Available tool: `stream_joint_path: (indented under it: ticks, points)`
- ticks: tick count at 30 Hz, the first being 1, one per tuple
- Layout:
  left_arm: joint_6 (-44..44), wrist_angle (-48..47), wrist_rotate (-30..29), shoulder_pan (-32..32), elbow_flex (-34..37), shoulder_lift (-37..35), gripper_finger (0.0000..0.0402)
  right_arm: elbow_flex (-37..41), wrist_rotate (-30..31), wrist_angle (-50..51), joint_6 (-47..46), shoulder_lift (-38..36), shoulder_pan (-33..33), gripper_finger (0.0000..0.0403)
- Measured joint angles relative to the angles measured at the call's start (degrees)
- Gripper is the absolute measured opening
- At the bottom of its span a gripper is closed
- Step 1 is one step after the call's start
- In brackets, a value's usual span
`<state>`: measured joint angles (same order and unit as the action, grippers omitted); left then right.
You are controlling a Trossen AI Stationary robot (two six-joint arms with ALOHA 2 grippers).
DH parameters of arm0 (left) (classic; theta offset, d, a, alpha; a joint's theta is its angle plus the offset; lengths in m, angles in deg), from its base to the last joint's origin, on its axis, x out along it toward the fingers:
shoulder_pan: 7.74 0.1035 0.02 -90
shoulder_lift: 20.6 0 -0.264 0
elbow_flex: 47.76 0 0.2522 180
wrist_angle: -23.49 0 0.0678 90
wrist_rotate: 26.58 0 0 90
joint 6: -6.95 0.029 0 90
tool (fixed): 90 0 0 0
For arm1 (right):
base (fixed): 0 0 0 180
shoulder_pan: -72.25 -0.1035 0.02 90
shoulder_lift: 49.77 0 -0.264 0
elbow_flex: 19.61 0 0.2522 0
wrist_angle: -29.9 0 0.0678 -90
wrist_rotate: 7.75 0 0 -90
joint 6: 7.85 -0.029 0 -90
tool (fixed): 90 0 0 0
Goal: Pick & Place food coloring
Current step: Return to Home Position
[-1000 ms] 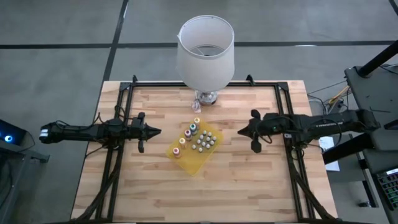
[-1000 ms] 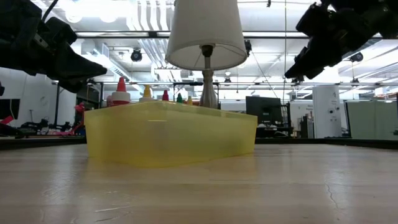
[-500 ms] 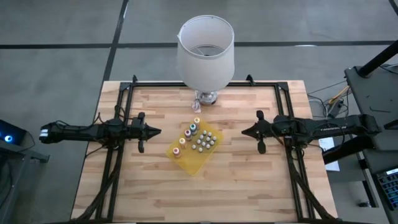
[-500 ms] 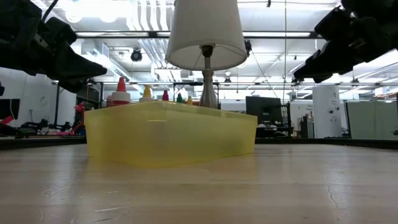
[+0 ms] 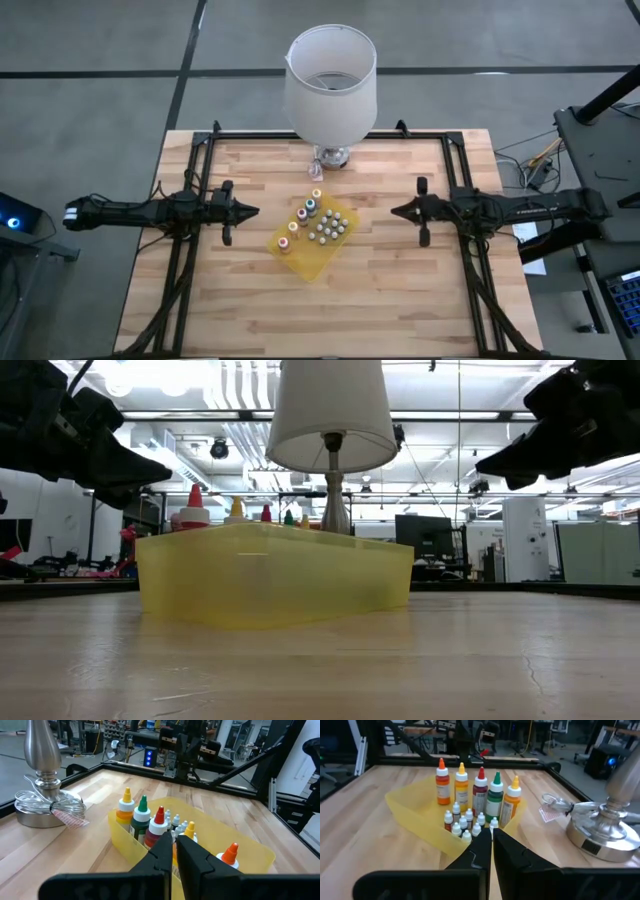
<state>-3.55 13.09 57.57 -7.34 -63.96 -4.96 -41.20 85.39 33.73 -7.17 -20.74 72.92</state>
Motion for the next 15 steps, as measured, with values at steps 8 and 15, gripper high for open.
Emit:
stream_joint_path:
  ticks: [8, 15]
  points:
    - [0.0, -0.02, 0.0, 0.0, -0.02, 0.0, 0.0, 2.85, -0.02, 0.1, 3.86, -5.14, 0.0, 0.0009]
    - [0.01, 0.0, 0.0, 0.0, 0.0, 0.0, 0.0, 5.35, -0.11, 0.13, 3.88, -8.6, 0.0, 0.0009]
